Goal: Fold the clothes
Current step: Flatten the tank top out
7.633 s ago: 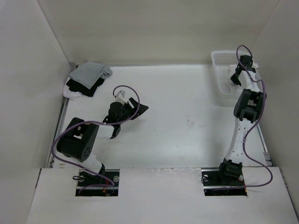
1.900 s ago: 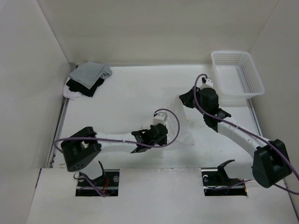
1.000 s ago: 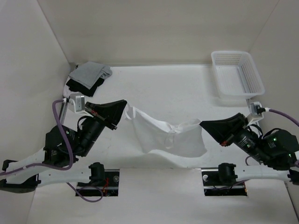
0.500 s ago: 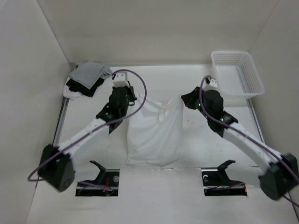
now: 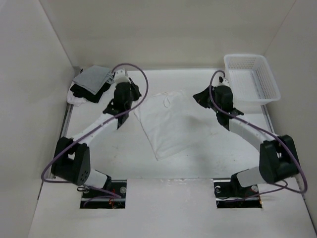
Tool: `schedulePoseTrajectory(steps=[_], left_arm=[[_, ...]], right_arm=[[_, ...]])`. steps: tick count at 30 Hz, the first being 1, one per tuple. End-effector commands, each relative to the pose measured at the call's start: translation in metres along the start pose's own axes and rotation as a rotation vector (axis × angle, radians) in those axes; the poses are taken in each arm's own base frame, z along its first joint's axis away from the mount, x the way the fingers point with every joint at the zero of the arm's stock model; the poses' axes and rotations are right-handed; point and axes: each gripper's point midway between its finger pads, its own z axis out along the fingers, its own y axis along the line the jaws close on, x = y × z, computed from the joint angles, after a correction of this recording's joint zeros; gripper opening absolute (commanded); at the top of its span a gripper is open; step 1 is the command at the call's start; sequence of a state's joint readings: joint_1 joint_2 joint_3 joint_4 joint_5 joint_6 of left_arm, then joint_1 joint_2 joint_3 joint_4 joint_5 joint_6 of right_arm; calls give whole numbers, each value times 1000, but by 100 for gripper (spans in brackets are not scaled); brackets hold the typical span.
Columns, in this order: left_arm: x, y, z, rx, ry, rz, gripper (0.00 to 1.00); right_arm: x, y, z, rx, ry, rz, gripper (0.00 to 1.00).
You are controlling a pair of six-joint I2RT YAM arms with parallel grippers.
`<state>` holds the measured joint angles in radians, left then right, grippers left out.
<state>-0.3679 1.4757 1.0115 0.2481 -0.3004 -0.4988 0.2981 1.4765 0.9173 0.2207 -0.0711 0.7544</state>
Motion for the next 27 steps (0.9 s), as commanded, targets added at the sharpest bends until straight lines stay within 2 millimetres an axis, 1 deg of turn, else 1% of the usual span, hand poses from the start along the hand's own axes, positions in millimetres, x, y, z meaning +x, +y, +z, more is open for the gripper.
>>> schedulePoseTrajectory(steps=[1, 3, 5, 6, 8, 9, 10, 11, 13, 16, 19, 20, 23, 25, 27], left_arm=[[85, 4, -46, -3, 153, 48, 7], [126, 20, -81, -44, 232, 101, 1], [152, 30, -110, -48, 282, 113, 0], [166, 35, -127, -38, 307, 80, 0], [181, 38, -141, -22, 332, 20, 0], [185, 40, -144, -21, 336, 5, 0], [187, 41, -142, -24, 337, 1, 1], [190, 43, -137, -34, 341, -1, 2], [194, 37, -124, -25, 351, -7, 3], [200, 28, -102, -12, 357, -22, 3], [200, 30, -77, -36, 357, -31, 3], [199, 31, -70, -47, 353, -30, 3], [195, 43, -35, -115, 342, -18, 3], [188, 44, -9, -137, 320, -23, 3], [174, 47, 26, -160, 290, -31, 3]], right_arm=[[16, 11, -28, -41, -51, -15, 1], [35, 15, -47, -55, -36, -39, 0], [47, 20, -65, -73, -43, -65, 0], [52, 23, -75, -83, -45, -74, 1], [60, 27, -90, -97, -37, -94, 3], [64, 28, -96, -105, -28, -108, 4], [67, 29, -101, -110, -24, -118, 4], [69, 30, -106, -118, -20, -124, 5], [78, 30, -112, -129, 0, -134, 6], [97, 28, -117, -134, 43, -155, 7], [113, 25, -119, -134, 71, -162, 9], [115, 25, -120, -135, 76, -165, 9], [123, 25, -121, -137, 87, -167, 10], [127, 26, -120, -141, 95, -168, 11], [130, 27, -117, -143, 104, -169, 12]])
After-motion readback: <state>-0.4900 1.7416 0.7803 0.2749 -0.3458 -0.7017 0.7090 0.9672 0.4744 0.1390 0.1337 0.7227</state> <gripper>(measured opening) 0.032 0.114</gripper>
